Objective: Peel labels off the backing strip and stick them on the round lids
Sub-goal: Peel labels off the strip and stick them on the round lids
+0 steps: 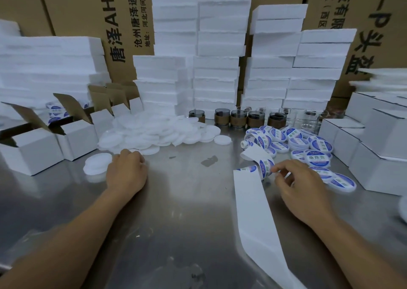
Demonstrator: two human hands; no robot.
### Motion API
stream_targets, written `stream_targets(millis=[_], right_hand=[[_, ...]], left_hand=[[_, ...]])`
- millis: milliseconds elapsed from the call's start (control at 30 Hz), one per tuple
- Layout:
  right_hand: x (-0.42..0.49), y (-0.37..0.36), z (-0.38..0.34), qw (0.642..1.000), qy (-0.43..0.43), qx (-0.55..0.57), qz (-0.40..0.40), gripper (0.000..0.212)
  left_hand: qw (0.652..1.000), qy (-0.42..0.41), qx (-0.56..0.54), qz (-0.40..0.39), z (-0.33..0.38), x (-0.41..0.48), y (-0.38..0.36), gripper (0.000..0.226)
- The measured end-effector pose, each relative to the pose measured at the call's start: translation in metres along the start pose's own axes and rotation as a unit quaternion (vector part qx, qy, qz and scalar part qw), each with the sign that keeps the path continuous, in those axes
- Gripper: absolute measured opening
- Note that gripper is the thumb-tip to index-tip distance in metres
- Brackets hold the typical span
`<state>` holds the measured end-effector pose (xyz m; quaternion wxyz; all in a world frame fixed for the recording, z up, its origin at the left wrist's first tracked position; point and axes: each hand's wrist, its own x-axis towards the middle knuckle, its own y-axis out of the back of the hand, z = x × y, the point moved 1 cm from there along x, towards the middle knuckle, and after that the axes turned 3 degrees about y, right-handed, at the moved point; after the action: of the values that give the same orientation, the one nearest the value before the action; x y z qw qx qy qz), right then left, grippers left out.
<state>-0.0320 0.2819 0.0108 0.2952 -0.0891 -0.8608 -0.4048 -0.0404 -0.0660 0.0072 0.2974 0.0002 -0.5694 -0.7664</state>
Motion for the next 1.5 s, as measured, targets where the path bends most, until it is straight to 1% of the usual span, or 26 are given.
stream_targets(millis=[100,233,333,433,500,600,700,733,800,867,900,967,1033,1100,1167,1200,1267,1333,1400,1467,1500], right_hand=[[0.001,0.0,0.001,1.0,0.0,-0.002,-0.008,0.023],[0.0,0.001,0.0,1.0,-0.002,-0.008,-0.009,0.021],[0.001,0.0,-0.001,1.0,0.002,-0.008,-0.019,0.02],[0.002,0.0,-0.001,0.999,0.003,-0.018,-0.032,0.017],[0.003,0.0,-0.001,0.999,0.002,-0.019,-0.033,0.016],[0.002,0.001,-0.002,0.999,0.002,-0.014,-0.031,0.017],[0.001,0.0,-0.003,0.999,0.0,-0.017,-0.033,0.016],[0.002,0.0,-0.003,0.999,0.0,-0.019,-0.034,0.016],[0.002,0.001,-0.003,0.999,0.001,-0.023,-0.036,0.015],[0.003,0.0,-0.003,0.999,0.0,-0.027,-0.033,0.015],[0.003,0.0,-0.003,0.999,-0.002,-0.026,-0.029,0.014],[0.003,0.0,-0.004,1.0,-0.01,-0.015,-0.012,0.012],[0.002,0.0,-0.005,0.998,-0.036,0.033,0.025,0.009],[0.004,0.0,-0.01,0.986,-0.089,0.122,0.071,0.01],[0.007,0.0,-0.017,0.962,-0.14,0.216,0.091,0.013],[0.01,0.0,-0.02,0.949,-0.155,0.262,0.086,0.014],[0.011,0.0,-0.028,0.925,-0.163,0.34,0.052,0.014],[0.01,0.0,-0.033,0.913,-0.16,0.374,0.024,0.006],[0.009,0.001,-0.035,0.9,-0.169,0.402,0.024,0.011],[0.009,0.002,-0.035,0.882,-0.185,0.433,0.03,0.013],[0.01,0.002,-0.035,0.877,-0.193,0.439,0.027,0.011]], left_hand=[[1.0,-0.01,-0.008,0.015,0.004,0.0,0.0,0.021],[1.0,0.001,-0.007,0.024,0.002,0.005,-0.001,0.036],[1.0,0.023,0.012,0.0,-0.001,0.011,-0.004,0.04],[0.999,0.036,0.023,-0.025,0.003,0.012,-0.006,0.038],[0.999,0.026,0.031,-0.014,0.007,0.012,-0.006,0.039],[0.999,0.025,0.022,-0.003,0.01,0.01,-0.007,0.049],[0.998,0.047,-0.03,-0.005,0.015,0.007,-0.006,0.055],[0.998,0.049,-0.049,0.007,0.02,0.006,-0.004,0.057],[0.992,0.041,-0.108,0.057,0.034,0.002,0.001,0.062],[0.97,0.027,-0.219,0.097,0.06,-0.008,0.007,0.064],[0.954,0.016,-0.28,0.103,0.077,-0.015,0.009,0.064],[0.923,-0.025,-0.375,0.085,0.114,-0.033,0.009,0.064],[0.891,-0.086,-0.443,0.048,0.145,-0.053,0.007,0.062],[0.866,-0.148,-0.478,0.014,0.163,-0.069,0.003,0.06],[0.854,-0.194,-0.482,-0.014,0.168,-0.081,-0.002,0.063],[0.852,-0.21,-0.478,-0.023,0.168,-0.084,-0.004,0.065],[0.848,-0.228,-0.478,-0.023,0.167,-0.088,-0.008,0.067],[0.844,-0.232,-0.484,-0.017,0.167,-0.09,-0.009,0.067],[0.843,-0.242,-0.48,-0.022,0.168,-0.092,-0.008,0.068],[0.834,-0.242,-0.492,-0.051,0.17,-0.091,-0.007,0.073],[0.823,-0.225,-0.517,-0.075,0.17,-0.09,-0.005,0.074]])
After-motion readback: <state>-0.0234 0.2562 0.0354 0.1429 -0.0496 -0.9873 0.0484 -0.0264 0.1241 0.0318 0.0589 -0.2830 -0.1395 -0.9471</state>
